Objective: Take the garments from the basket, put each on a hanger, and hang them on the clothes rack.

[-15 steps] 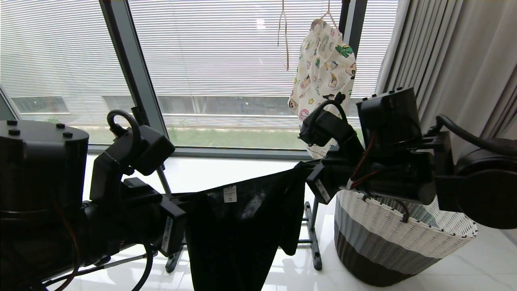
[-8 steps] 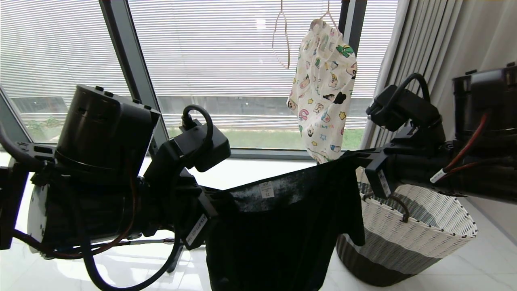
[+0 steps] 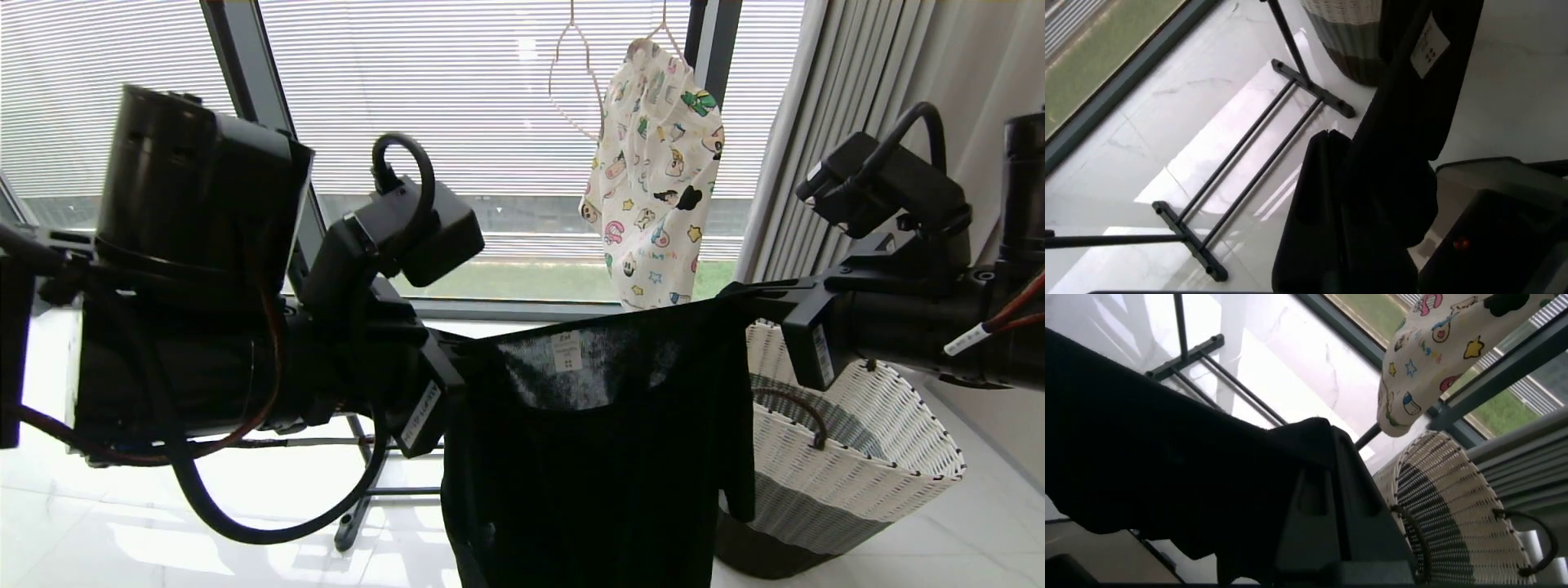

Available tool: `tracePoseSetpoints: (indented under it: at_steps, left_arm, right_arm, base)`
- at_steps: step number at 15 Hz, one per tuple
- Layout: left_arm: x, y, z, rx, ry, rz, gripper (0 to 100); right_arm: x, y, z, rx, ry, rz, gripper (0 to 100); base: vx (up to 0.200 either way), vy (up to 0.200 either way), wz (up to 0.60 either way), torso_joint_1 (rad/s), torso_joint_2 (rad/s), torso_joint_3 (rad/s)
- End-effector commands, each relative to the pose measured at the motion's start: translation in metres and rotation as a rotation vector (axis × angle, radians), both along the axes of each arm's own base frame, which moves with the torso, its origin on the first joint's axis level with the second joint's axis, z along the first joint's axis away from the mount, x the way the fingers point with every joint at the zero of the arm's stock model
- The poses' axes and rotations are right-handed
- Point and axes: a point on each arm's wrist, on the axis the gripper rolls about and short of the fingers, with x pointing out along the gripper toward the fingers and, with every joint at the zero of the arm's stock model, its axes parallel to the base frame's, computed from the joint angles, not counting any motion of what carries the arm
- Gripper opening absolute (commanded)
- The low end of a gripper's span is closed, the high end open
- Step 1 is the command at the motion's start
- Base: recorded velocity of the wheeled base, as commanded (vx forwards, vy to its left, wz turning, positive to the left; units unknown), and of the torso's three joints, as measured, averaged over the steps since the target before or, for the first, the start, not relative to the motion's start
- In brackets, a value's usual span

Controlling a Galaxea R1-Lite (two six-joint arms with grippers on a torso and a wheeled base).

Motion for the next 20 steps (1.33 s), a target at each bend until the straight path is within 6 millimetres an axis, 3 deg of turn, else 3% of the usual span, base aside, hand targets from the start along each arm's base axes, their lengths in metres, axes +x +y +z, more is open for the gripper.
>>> tracePoseSetpoints:
  at_steps: [1, 9, 14, 20]
  left_arm:
    - [0.004, -0.001, 0.024, -0.051, -0.063, 0.007, 0]
    - [-0.006, 0.007, 0.052, -0.076, -0.098, 0.004, 0]
    - [-0.007, 0.006, 0.056, -0.075, -0.095, -0.001, 0]
    - [0.003, -0.005, 0.057, -0.144, -0.155, -0.130, 0]
  right_arm:
    - [-0.003, -0.003, 0.005, 0.013, -0.015, 0.002, 0]
    - [-0.006, -0.007, 0.038, 0.046, -0.044, 0.017, 0]
    - [-0.014, -0.014, 0.041, 0.040, -0.037, 0.017, 0]
    - [-0.071, -0.056, 0.015, -0.011, -0.015, 0.079, 0]
  base:
    - [0.000, 0.000, 0.00, 0.000, 0.00, 0.000]
    - [0.000, 0.000, 0.00, 0.000, 0.00, 0.000]
    - [0.000, 0.000, 0.00, 0.000, 0.00, 0.000]
    - [0.000, 0.000, 0.00, 0.000, 0.00, 0.000]
